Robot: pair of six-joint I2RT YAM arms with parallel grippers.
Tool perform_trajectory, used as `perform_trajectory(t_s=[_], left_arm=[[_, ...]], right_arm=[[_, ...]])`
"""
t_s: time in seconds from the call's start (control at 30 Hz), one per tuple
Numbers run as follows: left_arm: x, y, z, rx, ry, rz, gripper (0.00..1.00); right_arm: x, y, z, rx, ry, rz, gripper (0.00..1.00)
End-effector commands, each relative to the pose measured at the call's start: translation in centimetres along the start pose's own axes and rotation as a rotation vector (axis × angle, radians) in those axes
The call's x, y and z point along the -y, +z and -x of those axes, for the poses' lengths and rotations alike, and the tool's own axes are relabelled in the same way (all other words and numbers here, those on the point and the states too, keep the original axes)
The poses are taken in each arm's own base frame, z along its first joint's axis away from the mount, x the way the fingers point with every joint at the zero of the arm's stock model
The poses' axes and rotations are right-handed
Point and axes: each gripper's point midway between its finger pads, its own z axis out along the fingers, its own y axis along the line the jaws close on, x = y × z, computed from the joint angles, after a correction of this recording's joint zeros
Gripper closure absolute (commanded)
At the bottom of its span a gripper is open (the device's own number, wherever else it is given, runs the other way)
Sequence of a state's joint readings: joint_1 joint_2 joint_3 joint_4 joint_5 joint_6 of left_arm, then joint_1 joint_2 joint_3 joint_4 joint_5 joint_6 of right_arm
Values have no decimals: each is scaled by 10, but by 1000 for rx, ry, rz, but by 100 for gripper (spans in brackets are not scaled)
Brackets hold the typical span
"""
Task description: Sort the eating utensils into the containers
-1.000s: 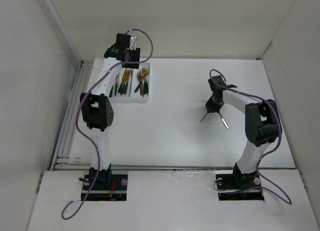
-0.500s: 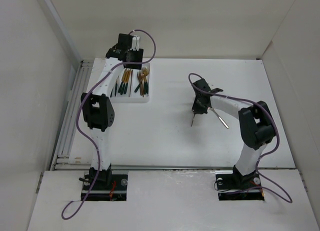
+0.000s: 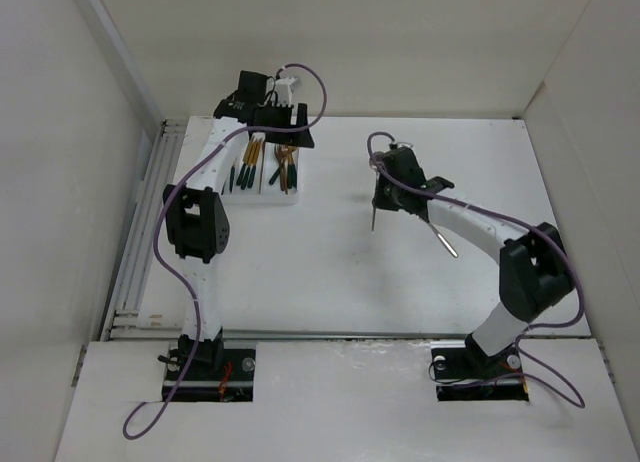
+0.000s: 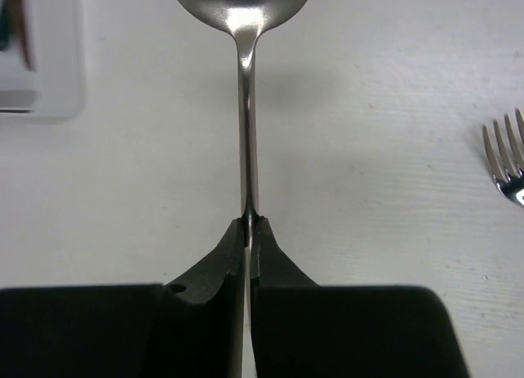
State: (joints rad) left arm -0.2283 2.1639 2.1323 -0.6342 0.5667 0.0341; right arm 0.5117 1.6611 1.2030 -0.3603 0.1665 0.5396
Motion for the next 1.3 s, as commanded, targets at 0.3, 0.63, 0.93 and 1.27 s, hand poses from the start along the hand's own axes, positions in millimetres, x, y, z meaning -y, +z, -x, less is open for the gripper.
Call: perform_trajectory(t_s=[0.3, 0.63, 0.93, 1.27], left_arm=[[152, -51, 5, 36, 7, -671, 26], [180, -30, 10, 68, 6, -668, 31], [171, -11, -7, 33, -65, -619, 45], [171, -7, -6, 40, -119, -633, 83]], right_arm=[[-95, -80, 98, 313, -66, 368, 100], [-119, -89, 108, 319, -71, 453, 100], [-124, -95, 109, 327, -56, 472, 100], [-134, -99, 105, 323, -67, 499, 100]])
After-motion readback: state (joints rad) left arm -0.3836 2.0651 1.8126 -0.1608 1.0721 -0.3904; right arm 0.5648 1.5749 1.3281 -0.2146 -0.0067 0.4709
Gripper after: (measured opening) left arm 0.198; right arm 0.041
